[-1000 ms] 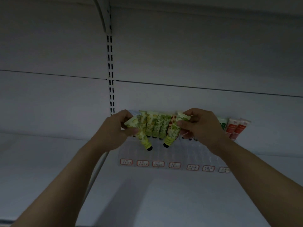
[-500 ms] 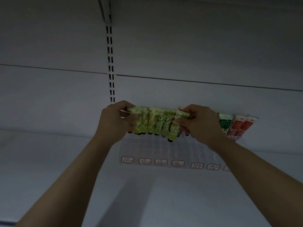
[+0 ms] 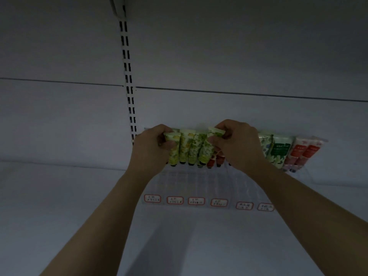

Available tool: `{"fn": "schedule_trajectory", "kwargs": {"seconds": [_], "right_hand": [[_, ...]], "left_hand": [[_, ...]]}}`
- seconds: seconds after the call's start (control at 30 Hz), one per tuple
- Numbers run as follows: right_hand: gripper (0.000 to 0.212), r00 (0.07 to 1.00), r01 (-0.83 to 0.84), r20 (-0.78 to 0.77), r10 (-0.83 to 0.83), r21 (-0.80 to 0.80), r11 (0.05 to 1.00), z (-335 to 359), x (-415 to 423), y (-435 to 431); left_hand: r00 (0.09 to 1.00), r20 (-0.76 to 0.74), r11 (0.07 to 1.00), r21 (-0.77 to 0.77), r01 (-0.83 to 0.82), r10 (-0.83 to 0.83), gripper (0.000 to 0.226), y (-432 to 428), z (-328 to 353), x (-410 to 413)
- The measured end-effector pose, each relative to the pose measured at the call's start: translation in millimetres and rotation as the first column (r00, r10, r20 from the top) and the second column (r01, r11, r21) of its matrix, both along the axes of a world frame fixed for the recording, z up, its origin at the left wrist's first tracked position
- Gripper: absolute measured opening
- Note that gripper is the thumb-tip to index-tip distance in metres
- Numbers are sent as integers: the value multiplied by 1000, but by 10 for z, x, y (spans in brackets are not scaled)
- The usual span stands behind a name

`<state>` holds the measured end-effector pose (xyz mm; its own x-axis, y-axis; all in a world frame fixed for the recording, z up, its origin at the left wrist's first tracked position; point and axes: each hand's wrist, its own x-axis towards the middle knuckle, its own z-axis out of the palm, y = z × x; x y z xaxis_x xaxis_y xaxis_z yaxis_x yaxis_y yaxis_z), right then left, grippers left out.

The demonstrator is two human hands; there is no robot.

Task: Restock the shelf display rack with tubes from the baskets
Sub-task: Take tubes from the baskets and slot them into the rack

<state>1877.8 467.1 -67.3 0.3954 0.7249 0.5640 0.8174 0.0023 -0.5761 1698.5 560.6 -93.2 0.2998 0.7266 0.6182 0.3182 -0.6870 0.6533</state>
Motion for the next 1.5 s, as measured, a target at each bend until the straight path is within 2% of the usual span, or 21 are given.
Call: {"fn": "schedule_trajectory", "kwargs": {"seconds": [0.13, 0.3, 0.4, 0.47, 0.63, 0.83, 1.03, 1.23, 1.4, 1.5], "right_hand": [[15, 1000, -21, -6, 21, -10, 1000, -92, -21, 16], [13, 999, -21, 33, 22, -24, 999, -89, -23, 33], [15, 998, -17, 52, 19, -28, 999, -65, -37, 34], [14, 997, -23, 76, 26, -36, 999, -56, -42, 39], [14, 981, -13, 190, 30, -91, 996, -18, -67, 58], [15, 989, -29, 142, 37, -59, 998, -36, -42, 55], [17, 972, -37, 227, 57, -90, 995, -14, -73, 41], [19, 956, -45, 282, 75, -111, 993, 7, -80, 92], [21, 942, -50, 325, 86, -119, 992, 2, -105, 159], [21, 938, -42, 339, 76, -106, 993, -4, -110, 152]], "left_hand": [[999, -40, 1000, 22, -10, 11, 17, 14, 4, 17], [988, -151, 990, 138, -7, 28, 17, 3, -5, 40], [979, -203, 986, 168, 2, 33, 28, 12, 19, 11], [985, -168, 985, 172, -7, 37, 31, 11, 28, -9], [991, -127, 985, 170, -19, 42, 17, 31, 26, 37], [996, -86, 997, 73, -6, 12, 10, 33, 30, 50], [994, -80, 995, 66, -72, 77, 19, 62, -17, 86], [987, -94, 990, 75, -121, 128, 7, 36, 2, 49], [988, -101, 986, 129, -107, 121, 15, -1, -5, 138], [986, -103, 987, 106, -119, 130, 11, -21, 2, 187]]}}
